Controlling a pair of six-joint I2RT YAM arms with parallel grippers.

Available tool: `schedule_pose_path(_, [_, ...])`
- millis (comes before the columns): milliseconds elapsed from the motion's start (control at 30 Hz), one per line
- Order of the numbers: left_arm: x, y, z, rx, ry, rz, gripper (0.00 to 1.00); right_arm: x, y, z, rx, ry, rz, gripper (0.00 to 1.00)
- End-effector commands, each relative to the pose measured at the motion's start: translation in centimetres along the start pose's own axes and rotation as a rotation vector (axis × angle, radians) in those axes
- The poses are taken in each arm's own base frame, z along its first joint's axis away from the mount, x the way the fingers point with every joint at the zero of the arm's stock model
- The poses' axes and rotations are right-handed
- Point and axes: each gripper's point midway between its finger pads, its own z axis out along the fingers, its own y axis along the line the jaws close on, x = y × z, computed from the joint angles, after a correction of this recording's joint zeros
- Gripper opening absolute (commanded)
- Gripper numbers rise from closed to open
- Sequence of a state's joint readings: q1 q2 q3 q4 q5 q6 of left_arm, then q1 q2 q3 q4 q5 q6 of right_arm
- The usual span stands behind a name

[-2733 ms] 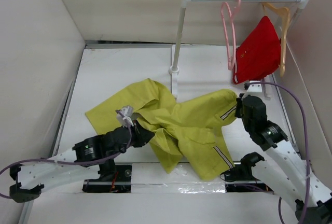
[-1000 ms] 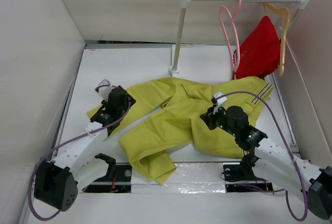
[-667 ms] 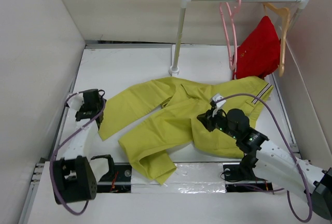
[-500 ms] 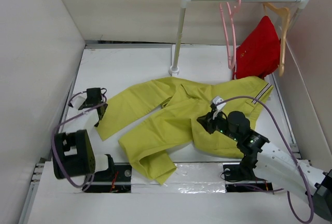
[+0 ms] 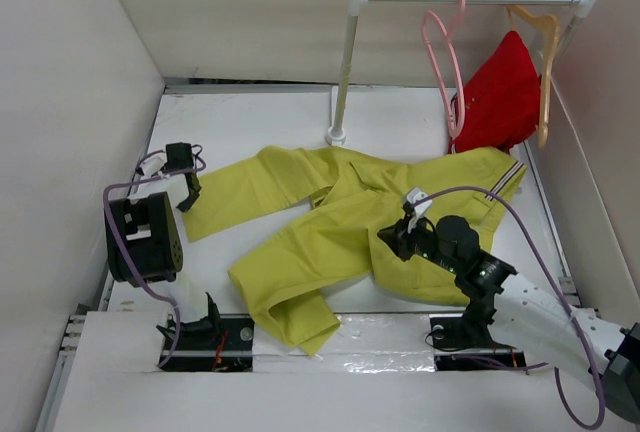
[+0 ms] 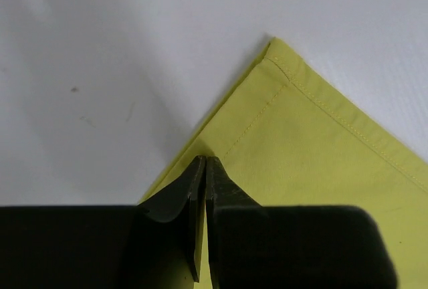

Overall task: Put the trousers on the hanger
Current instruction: Flatten out the trousers at the center of the board.

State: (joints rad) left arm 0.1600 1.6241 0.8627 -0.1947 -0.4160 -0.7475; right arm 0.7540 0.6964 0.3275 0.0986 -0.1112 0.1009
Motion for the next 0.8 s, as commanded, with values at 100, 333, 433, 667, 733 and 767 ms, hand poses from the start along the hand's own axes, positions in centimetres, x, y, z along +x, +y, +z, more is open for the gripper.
schedule_pose_path(100, [-2.7, -5.5, 0.5, 0.086, 0.043, 0.052, 0.00, -2.0, 0.5, 0.5, -0.024, -0.062, -0.026, 0.16])
schedule_pose_path(333, [-12.4, -11.6, -1.6, 0.141, -0.110, 0.053, 0.00, -1.8, -0.1, 0.7, 0.008, -0.049, -0.018, 0.16])
schedule_pose_path(433, [-14.4, -11.8, -1.0, 0.084, -0.127, 0.070, 0.00, -1.6, -0.2, 0.9, 0.018, -0.035, -0.018, 0.16])
schedule_pose_path(667, [-9.9, -9.3, -1.0, 0.114, -0.039, 0.140, 0.46, -1.3, 0.2, 1.3, -0.003, -0.027, -0.023, 0.16])
schedule_pose_path(733, [-8.1, -7.7, -1.0, 0.150, -0.027, 0.142, 0.69, -1.4, 0.2, 1.4, -0.006, -0.033, -0.027, 0.16])
schedule_pose_path(767, [-7.5, -7.3, -0.9, 0.155, -0.021, 0.147, 0.75, -1.5, 0.3, 1.4, -0.008, -0.036, -0.029, 0.16])
